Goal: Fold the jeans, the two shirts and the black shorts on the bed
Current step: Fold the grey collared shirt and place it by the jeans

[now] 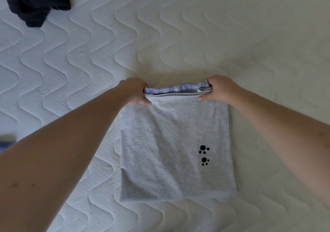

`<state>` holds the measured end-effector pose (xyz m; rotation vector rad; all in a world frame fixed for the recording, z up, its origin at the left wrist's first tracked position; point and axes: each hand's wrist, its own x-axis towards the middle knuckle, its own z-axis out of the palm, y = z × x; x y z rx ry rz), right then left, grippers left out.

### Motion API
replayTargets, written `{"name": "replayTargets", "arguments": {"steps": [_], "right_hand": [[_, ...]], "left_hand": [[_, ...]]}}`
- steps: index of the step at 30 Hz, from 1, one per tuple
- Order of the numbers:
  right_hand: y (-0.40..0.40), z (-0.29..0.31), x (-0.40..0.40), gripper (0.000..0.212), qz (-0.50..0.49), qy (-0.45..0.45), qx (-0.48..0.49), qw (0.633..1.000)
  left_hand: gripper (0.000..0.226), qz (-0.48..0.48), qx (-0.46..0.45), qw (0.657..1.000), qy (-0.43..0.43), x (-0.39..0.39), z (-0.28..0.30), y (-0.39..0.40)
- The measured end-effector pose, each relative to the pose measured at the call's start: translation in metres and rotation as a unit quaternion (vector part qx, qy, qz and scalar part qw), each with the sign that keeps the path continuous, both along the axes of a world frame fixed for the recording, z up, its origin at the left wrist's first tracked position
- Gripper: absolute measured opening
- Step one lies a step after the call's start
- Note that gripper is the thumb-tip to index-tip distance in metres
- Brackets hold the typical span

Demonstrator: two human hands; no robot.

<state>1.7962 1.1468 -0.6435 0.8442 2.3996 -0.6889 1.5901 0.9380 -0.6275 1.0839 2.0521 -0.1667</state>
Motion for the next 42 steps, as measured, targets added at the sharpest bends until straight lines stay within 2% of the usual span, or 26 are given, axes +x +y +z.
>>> {"name": "replayTargets", "arguments": {"steps": [4,8,11,16,19,22,25,27,31,34,36,38,40,42], "right_hand": [[0.000,0.012,0.004,0.034,0.005,0.019,-0.016,1.000],[-0.004,0.020,0.013,0.040,0.007,0.044,-0.018,0.999],[-0.010,0.030,0.022,0.032,0.005,0.050,-0.028,0.998],[-0.017,0.074,0.030,0.033,0.024,0.037,-0.028,0.999],[-0.017,0.116,0.031,0.028,0.047,0.045,-0.028,0.997],[-0.019,0.165,0.032,0.023,0.044,0.090,-0.028,0.995],[-0.020,0.210,0.030,0.022,0.038,0.138,0.010,0.990],[-0.022,0.241,0.030,0.021,0.042,0.171,0.044,0.983],[-0.033,0.285,0.040,0.014,0.065,0.234,0.100,0.965],[-0.051,0.282,0.057,0.014,0.103,0.276,0.144,0.945],[-0.066,0.261,0.072,0.031,0.113,0.303,0.175,0.930],[-0.081,0.225,0.087,0.038,0.118,0.302,0.195,0.926],[-0.095,0.176,0.101,0.034,0.127,0.279,0.205,0.930],[-0.113,0.124,0.118,0.029,0.126,0.253,0.198,0.939]], "left_hand": [[0.029,0.003,0.043,0.999,-0.017,0.002,0.002,-0.003],[0.029,0.017,0.063,0.997,-0.052,-0.002,0.014,-0.012],[0.025,0.031,0.072,0.994,-0.081,-0.001,0.029,-0.016],[0.025,-0.006,0.103,0.992,-0.074,0.008,0.072,-0.023],[0.015,-0.013,0.143,0.988,-0.052,0.012,0.110,-0.031],[0.013,-0.009,0.185,0.983,-0.009,0.012,0.158,-0.037],[0.023,-0.022,0.221,0.974,0.038,0.013,0.211,-0.038],[0.017,-0.030,0.250,0.965,0.078,0.011,0.244,-0.040],[0.019,-0.063,0.300,0.937,0.167,0.014,0.286,-0.052],[0.024,-0.098,0.335,0.909,0.228,0.023,0.279,-0.071],[0.023,-0.119,0.396,0.876,0.248,0.033,0.253,-0.084],[0.035,-0.117,0.435,0.858,0.247,0.048,0.217,-0.098],[0.042,-0.116,0.433,0.863,0.232,0.067,0.171,-0.114],[0.030,-0.117,0.403,0.879,0.228,0.090,0.121,-0.134]]}}
